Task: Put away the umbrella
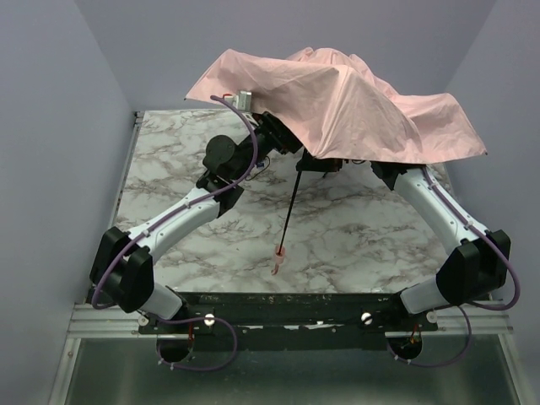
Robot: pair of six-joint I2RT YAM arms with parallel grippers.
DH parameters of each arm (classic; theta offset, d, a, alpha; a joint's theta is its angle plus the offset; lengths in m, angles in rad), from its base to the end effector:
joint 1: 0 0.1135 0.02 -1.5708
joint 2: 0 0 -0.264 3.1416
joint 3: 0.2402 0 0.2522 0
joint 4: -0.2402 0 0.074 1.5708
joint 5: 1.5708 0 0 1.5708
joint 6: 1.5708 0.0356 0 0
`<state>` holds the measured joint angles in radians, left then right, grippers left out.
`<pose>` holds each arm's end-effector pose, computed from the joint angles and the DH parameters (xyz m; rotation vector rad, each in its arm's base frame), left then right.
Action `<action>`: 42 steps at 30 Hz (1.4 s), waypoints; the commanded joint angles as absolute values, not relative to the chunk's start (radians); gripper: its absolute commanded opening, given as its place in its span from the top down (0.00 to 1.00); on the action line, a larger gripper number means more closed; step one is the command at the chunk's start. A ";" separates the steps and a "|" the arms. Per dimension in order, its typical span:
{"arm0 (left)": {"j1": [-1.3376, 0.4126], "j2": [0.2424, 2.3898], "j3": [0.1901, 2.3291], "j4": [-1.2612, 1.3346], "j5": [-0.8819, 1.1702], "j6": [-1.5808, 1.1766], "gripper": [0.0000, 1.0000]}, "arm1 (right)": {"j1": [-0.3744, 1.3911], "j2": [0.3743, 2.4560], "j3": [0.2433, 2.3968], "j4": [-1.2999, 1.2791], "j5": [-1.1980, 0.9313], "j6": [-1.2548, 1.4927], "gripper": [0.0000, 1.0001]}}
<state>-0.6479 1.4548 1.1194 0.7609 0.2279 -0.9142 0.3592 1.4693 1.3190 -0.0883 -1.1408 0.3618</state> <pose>0.2658 -0.2113 0.3966 0.0551 1.2932 -1.4953 0.2983 0.1466 0.3778 -0.8675 1.7262 1.5138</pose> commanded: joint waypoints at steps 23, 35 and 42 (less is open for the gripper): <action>-0.607 1.563 1.298 0.778 0.393 -0.941 1.00 | 0.371 1.415 1.283 0.060 -1.235 0.393 0.99; -0.579 1.339 1.009 0.916 -0.069 -1.032 1.00 | 0.371 1.411 1.231 0.079 -1.173 0.433 0.33; -0.580 1.320 0.996 0.977 -0.231 -1.049 1.00 | 0.394 1.417 1.112 0.215 -1.185 0.566 0.14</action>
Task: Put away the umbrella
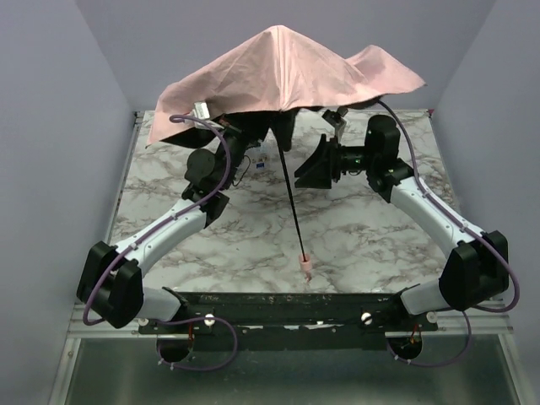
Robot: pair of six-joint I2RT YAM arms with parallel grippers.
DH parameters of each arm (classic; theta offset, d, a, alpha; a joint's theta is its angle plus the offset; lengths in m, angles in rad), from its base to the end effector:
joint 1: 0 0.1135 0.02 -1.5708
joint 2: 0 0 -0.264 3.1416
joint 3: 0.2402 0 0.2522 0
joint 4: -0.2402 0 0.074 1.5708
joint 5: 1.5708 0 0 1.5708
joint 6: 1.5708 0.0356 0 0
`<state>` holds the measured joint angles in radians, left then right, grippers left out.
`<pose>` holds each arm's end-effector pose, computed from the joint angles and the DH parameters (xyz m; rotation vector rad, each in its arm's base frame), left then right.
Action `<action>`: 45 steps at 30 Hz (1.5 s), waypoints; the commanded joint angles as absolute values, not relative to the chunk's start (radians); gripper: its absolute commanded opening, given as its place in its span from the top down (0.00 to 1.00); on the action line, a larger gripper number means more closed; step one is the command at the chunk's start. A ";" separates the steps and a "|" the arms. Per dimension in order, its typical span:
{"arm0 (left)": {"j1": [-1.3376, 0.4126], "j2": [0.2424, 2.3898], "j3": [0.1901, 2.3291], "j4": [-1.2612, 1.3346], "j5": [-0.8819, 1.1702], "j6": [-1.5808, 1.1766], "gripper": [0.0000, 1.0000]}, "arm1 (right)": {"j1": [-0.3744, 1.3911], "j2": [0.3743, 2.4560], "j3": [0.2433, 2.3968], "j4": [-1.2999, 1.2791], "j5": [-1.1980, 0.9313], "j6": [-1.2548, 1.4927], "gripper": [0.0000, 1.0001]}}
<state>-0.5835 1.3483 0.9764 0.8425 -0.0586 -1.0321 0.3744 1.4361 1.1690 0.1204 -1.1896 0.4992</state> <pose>0.2593 -0.1687 0.3875 -0.3259 1.1682 -1.4032 0.2885 0.1489 0.3556 -0.8615 1.7125 1.6192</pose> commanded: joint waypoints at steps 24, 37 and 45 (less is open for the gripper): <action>-0.555 1.366 0.945 1.135 -0.101 -1.097 0.56 | 0.456 1.375 1.126 0.126 -1.127 0.482 0.99; -0.486 1.320 0.930 1.055 -0.001 -1.132 0.58 | 0.456 1.359 1.122 0.142 -1.176 0.479 0.99; -0.481 1.341 0.974 0.971 0.051 -1.138 0.55 | 0.455 1.359 1.124 0.133 -1.173 0.467 0.99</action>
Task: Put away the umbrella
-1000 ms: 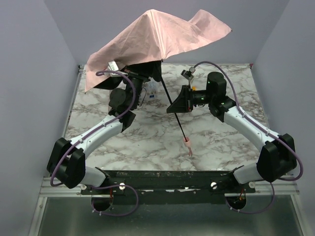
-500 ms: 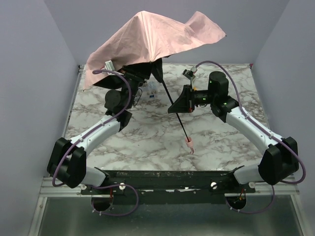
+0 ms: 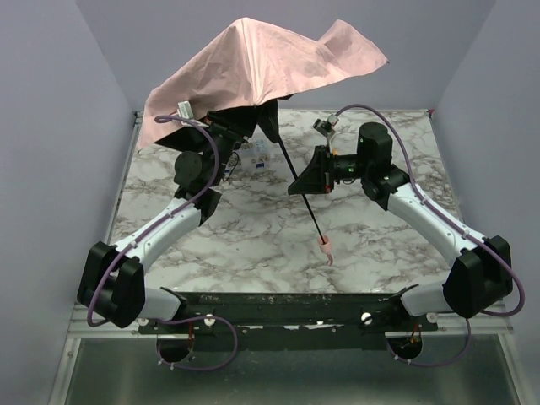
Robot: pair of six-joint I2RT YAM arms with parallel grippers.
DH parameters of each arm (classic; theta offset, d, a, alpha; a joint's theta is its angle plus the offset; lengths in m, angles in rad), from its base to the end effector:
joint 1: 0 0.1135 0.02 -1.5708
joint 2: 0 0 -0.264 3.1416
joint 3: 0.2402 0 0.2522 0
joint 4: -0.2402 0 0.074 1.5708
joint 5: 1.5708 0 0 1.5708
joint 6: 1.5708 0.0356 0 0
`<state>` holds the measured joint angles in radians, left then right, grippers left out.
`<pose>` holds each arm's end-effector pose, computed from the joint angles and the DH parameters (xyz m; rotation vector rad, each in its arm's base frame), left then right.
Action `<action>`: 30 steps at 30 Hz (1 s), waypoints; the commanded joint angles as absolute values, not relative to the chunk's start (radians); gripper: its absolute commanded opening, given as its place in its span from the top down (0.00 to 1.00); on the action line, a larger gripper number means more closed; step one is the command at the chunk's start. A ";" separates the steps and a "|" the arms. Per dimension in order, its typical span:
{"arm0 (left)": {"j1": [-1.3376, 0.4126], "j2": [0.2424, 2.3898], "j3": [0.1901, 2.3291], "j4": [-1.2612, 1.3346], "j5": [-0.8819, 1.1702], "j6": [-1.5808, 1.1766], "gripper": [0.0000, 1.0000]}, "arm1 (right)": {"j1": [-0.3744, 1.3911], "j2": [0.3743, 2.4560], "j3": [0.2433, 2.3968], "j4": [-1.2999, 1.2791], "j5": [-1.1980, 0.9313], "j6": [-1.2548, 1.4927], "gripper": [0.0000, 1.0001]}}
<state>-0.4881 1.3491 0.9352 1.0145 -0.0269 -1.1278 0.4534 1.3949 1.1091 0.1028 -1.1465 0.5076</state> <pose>0.2661 -0.1402 0.3894 -0.3637 1.0109 -1.4628 0.2671 0.1662 0.3458 -0.8811 1.7530 1.6541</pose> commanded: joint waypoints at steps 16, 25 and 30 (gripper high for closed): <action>-0.518 1.408 1.046 0.948 -0.051 -1.140 0.64 | 0.457 1.361 1.138 0.089 -1.131 0.428 0.99; -0.526 1.401 1.022 0.922 0.045 -1.140 1.00 | 0.443 1.377 1.211 -0.059 -1.018 0.332 0.99; -0.619 1.354 0.939 0.843 0.054 -1.115 1.00 | 0.394 1.477 1.347 -0.108 -0.992 0.356 1.00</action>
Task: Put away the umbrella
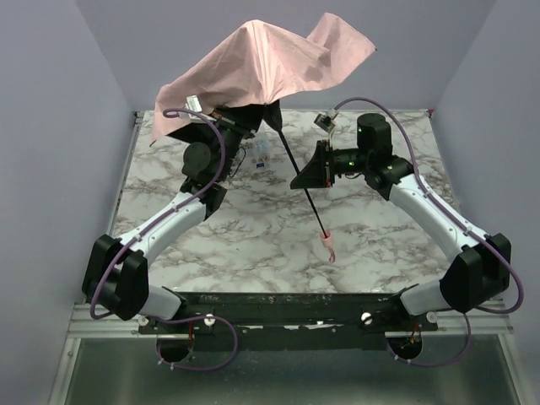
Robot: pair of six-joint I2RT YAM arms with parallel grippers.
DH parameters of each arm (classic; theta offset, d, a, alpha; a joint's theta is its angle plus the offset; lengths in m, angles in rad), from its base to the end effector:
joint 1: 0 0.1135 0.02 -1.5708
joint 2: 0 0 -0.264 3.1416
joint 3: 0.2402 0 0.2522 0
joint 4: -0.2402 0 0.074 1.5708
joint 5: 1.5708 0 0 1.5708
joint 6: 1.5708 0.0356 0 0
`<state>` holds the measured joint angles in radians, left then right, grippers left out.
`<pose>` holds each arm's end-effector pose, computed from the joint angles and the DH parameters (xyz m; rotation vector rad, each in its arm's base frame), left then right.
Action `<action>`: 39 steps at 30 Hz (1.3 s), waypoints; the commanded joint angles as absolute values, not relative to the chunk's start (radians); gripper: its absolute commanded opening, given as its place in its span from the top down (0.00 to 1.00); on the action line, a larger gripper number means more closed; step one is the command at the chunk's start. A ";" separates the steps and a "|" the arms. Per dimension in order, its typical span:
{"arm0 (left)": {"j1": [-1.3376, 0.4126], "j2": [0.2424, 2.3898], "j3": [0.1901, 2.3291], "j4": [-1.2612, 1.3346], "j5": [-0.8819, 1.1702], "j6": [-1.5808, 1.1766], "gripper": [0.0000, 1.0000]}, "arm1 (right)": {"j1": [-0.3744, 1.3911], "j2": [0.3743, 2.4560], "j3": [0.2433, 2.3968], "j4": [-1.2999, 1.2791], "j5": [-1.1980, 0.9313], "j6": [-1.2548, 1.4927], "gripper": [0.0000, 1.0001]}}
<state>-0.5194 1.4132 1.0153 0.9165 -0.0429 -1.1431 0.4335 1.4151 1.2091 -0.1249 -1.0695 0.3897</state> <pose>0.2810 -0.1589 0.3889 -0.3995 1.0988 -1.4695 0.2748 0.1616 0.3533 -0.8297 1.8484 1.5460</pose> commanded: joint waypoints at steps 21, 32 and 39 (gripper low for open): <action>-0.877 1.397 0.744 0.992 -0.159 -1.155 1.00 | 0.368 1.479 1.367 -0.081 -1.021 0.368 0.75; -0.773 1.334 0.845 0.952 -0.304 -1.062 1.00 | 0.369 1.312 1.136 -0.164 -1.106 0.292 0.16; -0.759 1.345 0.873 0.977 -0.311 -1.012 1.00 | 0.369 1.293 1.094 -0.186 -1.121 0.329 0.43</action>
<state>-0.7670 1.3689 0.8326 0.8948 -0.2878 -1.0634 0.3653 1.3087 1.1313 -0.1608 -1.0981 0.3172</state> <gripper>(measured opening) 0.163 0.672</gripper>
